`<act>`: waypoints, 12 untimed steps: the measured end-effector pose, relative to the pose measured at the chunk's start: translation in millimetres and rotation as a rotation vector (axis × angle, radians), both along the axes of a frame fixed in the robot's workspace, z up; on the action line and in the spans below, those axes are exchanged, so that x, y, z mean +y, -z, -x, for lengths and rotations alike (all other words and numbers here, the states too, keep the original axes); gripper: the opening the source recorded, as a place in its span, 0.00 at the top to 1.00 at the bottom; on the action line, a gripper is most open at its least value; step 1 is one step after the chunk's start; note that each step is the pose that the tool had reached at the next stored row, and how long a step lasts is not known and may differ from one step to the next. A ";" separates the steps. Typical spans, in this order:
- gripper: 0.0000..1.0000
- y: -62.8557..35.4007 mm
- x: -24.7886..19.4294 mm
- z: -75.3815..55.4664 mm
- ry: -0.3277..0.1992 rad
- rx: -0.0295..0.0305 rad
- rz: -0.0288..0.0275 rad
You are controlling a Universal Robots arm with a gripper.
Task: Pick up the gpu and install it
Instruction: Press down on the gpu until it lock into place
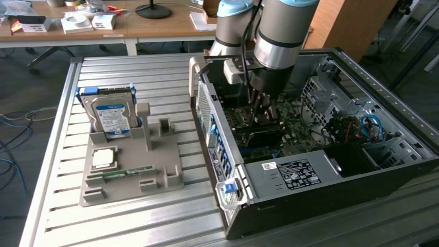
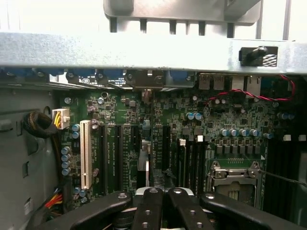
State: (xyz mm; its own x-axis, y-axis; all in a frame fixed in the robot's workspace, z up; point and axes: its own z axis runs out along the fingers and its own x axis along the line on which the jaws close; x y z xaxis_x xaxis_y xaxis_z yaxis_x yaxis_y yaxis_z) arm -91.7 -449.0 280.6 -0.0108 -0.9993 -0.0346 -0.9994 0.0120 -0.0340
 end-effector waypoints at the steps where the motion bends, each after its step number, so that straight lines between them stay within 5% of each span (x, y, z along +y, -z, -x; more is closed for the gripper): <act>1: 0.89 0.0 0.0 0.0 0.000 0.0000 0.0000; 3: 0.89 -0.1 0.0 -0.6 0.000 0.0022 0.0001; 7: 0.89 -0.1 0.0 -3.4 0.000 0.0381 0.0001; 8: 0.89 -0.2 -0.1 -3.6 0.000 0.0427 0.0002; 12: 0.89 -0.2 0.0 -3.5 0.000 0.0435 0.0002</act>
State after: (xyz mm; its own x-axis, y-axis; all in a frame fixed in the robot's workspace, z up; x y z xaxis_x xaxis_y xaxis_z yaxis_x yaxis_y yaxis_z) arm -88.2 -449.1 280.8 -0.0124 -0.9993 -0.0339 -0.9999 0.0120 0.0095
